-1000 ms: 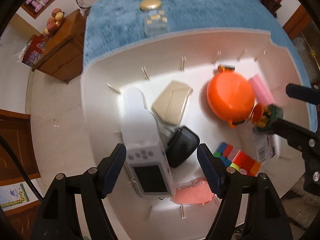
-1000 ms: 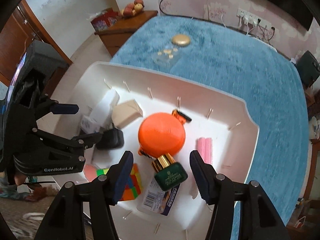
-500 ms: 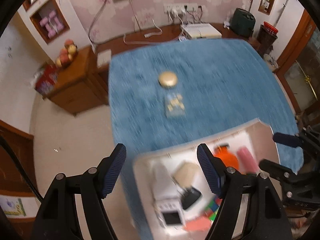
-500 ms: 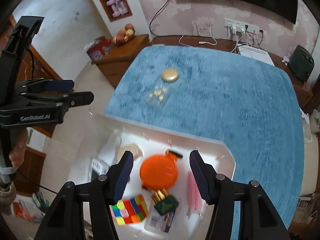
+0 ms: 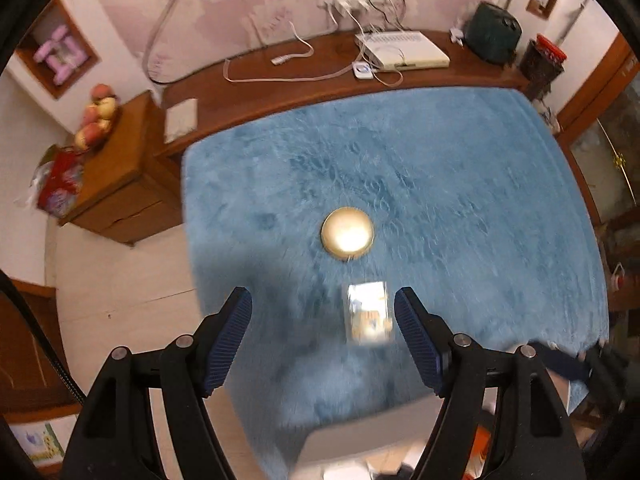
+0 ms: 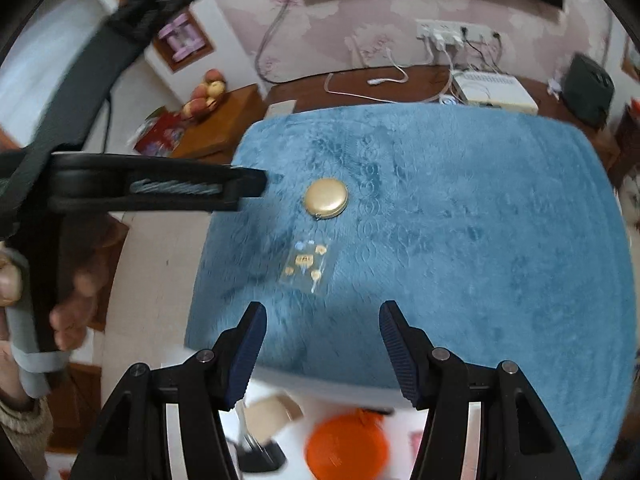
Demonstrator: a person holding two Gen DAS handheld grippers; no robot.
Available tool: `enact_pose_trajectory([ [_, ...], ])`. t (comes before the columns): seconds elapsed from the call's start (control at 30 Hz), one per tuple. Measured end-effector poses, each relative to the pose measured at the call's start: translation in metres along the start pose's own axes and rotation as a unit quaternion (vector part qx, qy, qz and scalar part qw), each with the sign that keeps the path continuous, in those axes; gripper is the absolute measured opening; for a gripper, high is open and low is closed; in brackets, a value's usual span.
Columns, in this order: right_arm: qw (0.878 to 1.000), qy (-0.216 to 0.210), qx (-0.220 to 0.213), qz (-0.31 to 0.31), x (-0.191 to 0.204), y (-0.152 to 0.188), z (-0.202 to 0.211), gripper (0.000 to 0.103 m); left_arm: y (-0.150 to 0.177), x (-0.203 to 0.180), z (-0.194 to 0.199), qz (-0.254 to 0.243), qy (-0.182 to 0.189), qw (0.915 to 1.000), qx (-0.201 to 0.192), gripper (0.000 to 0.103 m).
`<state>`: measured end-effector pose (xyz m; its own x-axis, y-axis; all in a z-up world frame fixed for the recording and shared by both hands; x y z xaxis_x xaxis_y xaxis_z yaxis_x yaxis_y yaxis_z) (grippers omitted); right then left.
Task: Organize rigid objects
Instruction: 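Withdraw both tools toward the gold compact and clear sticker box, then grasp the gold compact with the left tool while the right tool grasps the clear sticker box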
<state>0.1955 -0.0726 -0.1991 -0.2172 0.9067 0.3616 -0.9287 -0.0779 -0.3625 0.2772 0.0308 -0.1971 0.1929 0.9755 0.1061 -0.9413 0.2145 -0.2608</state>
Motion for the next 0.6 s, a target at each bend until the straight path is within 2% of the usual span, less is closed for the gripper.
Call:
enact_pose_trajectory([
  [0.13,0.998,-0.019,-0.006,-0.057,-0.006,-0.004,-0.026,0.059,-0.02,-0.006,-0.046,0.008,0.018,0.9991,0.037,0.077],
  [0.27,0.996,-0.015,-0.003,-0.092,-0.01,-0.005,-0.05,0.059,-0.029,-0.015,-0.092,0.013,0.022,0.9971,0.071,0.077],
  [0.4,0.993,-0.016,0.003,-0.113,-0.01,-0.003,-0.066,0.059,-0.031,-0.023,-0.116,0.007,0.023,0.9958,0.089,0.077],
  [0.6,0.991,-0.011,0.01,-0.13,-0.013,-0.002,-0.079,0.059,-0.031,-0.031,-0.132,-0.004,0.025,0.9939,0.108,0.077],
])
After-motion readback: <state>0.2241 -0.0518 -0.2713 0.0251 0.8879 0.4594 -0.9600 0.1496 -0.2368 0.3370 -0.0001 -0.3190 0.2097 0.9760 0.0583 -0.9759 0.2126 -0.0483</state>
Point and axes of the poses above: each gripper's, at about its wrist camera, not at the fingertips, and z roughly against the way its jaws point, x to its left, y to its underside, the point moved 6 cm from there along -z, roughly the way its jaws point, and after that the axes turned 6 degrees about -y, right-handed, at the moved point
